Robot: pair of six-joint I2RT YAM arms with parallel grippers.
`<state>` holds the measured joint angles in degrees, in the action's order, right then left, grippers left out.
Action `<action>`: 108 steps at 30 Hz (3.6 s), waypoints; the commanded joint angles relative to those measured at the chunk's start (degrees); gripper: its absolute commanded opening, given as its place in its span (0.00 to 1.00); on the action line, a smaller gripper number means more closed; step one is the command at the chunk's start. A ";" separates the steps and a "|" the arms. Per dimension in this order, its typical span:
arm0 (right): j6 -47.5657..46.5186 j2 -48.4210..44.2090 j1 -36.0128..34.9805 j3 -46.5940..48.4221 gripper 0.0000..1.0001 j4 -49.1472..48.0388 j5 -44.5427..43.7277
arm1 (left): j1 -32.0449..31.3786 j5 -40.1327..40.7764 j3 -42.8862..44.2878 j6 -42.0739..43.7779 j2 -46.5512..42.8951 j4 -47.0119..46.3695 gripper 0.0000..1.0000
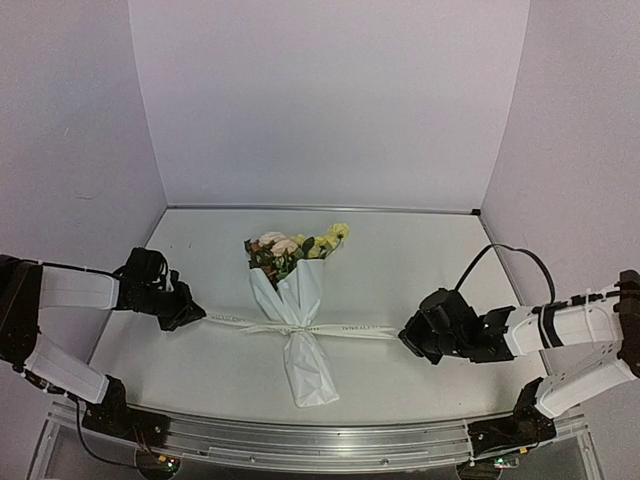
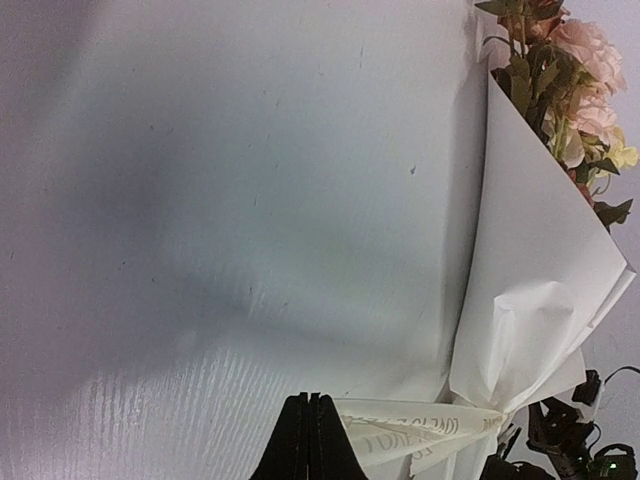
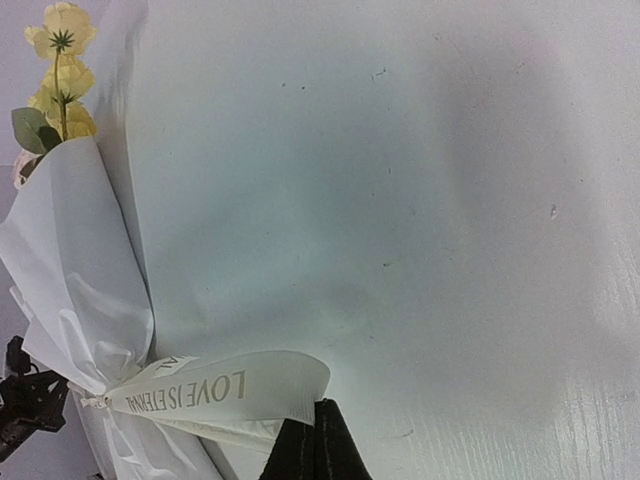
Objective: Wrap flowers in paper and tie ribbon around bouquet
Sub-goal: Tie the half-tied ribbon around the folded bouquet.
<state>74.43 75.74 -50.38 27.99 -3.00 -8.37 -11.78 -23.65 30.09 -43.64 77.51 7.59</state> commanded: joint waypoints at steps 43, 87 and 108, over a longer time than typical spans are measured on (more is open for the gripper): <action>-41.25 15.34 -15.04 22.36 0.28 14.96 10.13 | -1.39 8.84 16.93 10.23 9.55 2.43 0.03; -39.75 33.60 -2.11 55.23 0.48 30.00 17.46 | -11.38 -8.89 4.21 -4.18 13.34 -27.19 0.49; -45.78 34.81 5.32 38.46 0.51 0.55 35.47 | -11.80 -10.89 4.80 -5.27 13.81 -27.78 0.18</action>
<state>30.08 111.31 -45.30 67.69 3.87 24.67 -23.33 -33.50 32.69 -48.55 92.12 -19.08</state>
